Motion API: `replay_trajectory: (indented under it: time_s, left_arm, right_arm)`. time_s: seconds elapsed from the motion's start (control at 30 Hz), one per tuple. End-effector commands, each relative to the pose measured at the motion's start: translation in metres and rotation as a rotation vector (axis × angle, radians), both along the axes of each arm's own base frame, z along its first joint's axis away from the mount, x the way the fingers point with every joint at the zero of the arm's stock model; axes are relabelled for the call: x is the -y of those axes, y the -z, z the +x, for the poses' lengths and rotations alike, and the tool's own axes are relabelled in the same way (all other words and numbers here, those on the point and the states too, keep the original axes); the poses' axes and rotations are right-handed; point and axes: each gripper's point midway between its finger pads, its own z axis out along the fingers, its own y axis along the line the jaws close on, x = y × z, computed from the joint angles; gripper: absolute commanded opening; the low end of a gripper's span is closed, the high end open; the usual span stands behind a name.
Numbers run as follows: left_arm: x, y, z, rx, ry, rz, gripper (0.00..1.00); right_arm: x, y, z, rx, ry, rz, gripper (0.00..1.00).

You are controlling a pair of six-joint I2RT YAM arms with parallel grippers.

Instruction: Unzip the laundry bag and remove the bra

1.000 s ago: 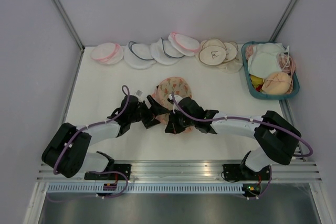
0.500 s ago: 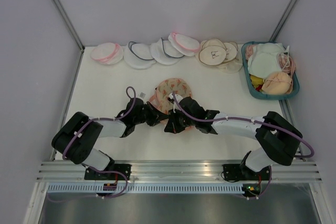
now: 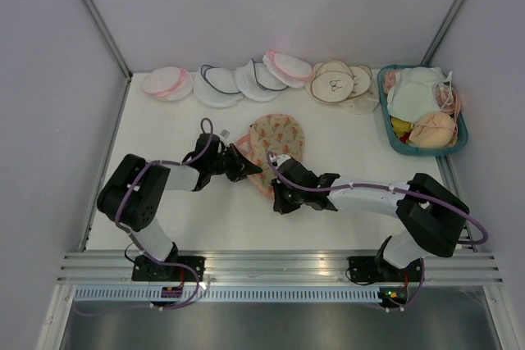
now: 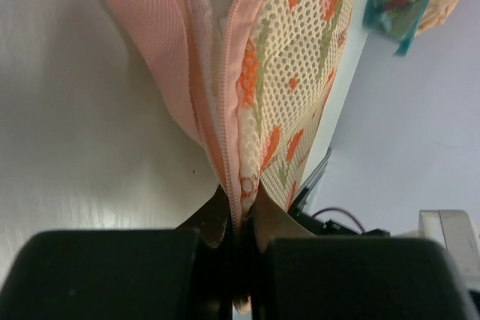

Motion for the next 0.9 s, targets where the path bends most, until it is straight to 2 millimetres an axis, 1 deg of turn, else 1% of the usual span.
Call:
replay_trajectory:
  time_s: [0.0, 0.03, 0.07, 0.1, 0.13, 0.17, 0.2, 0.27, 0.33, 0.37, 0.4, 0.43, 0.47, 0.5, 0.53, 0.57, 0.6, 0.63, 0.77, 0.87]
  left_arm:
    - [0.008, -0.030, 0.023, 0.137, 0.176, -0.047, 0.02]
    - [0.009, -0.031, 0.024, 0.142, 0.204, -0.046, 0.02]
    - [0.010, -0.026, 0.021, 0.120, 0.253, -0.053, 0.02]
    - [0.010, -0.027, 0.022, 0.116, 0.300, -0.024, 0.02]
    - [0.010, -0.025, 0.023, 0.111, 0.326, -0.012, 0.02]
    - [0.011, -0.026, 0.019, 0.100, 0.369, -0.017, 0.02]
    - [0.011, -0.024, 0.020, 0.103, 0.408, 0.000, 0.02]
    - [0.009, -0.026, 0.019, 0.118, 0.457, -0.006, 0.02]
    - [0.007, -0.019, 0.016, 0.084, 0.472, -0.005, 0.02]
    - [0.008, -0.019, 0.014, 0.082, 0.491, -0.017, 0.02]
    - [0.010, -0.020, 0.015, 0.099, 0.510, -0.022, 0.02]
    - [0.010, -0.013, 0.013, 0.072, 0.524, -0.027, 0.02]
    - [0.010, -0.011, 0.011, 0.060, 0.540, -0.032, 0.02]
    - [0.011, -0.011, 0.014, 0.088, 0.566, -0.018, 0.02]
    - [0.009, 0.001, 0.007, 0.031, 0.580, -0.003, 0.02]
    - [0.011, 0.006, 0.009, 0.042, 0.600, 0.019, 0.02]
    - [0.012, 0.007, 0.008, 0.044, 0.608, 0.026, 0.02]
    - [0.013, 0.012, 0.005, 0.033, 0.617, 0.027, 0.02]
    - [0.023, 0.012, -0.008, 0.031, 0.682, 0.000, 0.02]
    - [0.028, 0.006, -0.011, 0.046, 0.707, -0.013, 0.02]
  right_arm:
    - [0.044, 0.015, 0.003, 0.025, 0.084, -0.234, 0.01]
    - [0.051, 0.013, 0.014, 0.070, 0.125, -0.277, 0.00]
    - [0.059, 0.015, 0.018, 0.082, 0.149, -0.316, 0.00]
    - [0.067, 0.018, 0.019, 0.085, 0.165, -0.361, 0.00]
    - [0.072, 0.017, 0.023, 0.096, 0.183, -0.386, 0.00]
    - [0.080, 0.020, 0.029, 0.119, 0.205, -0.429, 0.00]
    - [0.087, 0.020, 0.033, 0.122, 0.224, -0.461, 0.01]
    - [0.100, 0.021, 0.041, 0.153, 0.258, -0.522, 0.00]
    - [0.112, 0.018, 0.049, 0.177, 0.296, -0.572, 0.01]
    - [0.121, 0.018, 0.055, 0.204, 0.319, -0.614, 0.00]
    - [0.127, 0.014, 0.060, 0.213, 0.338, -0.643, 0.00]
    - [0.130, 0.012, 0.063, 0.223, 0.355, -0.658, 0.00]
    - [0.133, 0.012, 0.066, 0.234, 0.361, -0.677, 0.01]
    - [0.136, 0.007, 0.071, 0.252, 0.379, -0.689, 0.00]
    - [0.137, 0.006, 0.073, 0.262, 0.386, -0.698, 0.01]
    - [0.137, 0.003, 0.077, 0.274, 0.391, -0.704, 0.01]
    - [0.136, 0.002, 0.079, 0.282, 0.391, -0.702, 0.00]
    - [0.136, 0.001, 0.081, 0.286, 0.391, -0.700, 0.00]
    - [0.131, 0.000, 0.087, 0.304, 0.373, -0.701, 0.01]
    - [0.128, 0.000, 0.091, 0.316, 0.353, -0.709, 0.00]
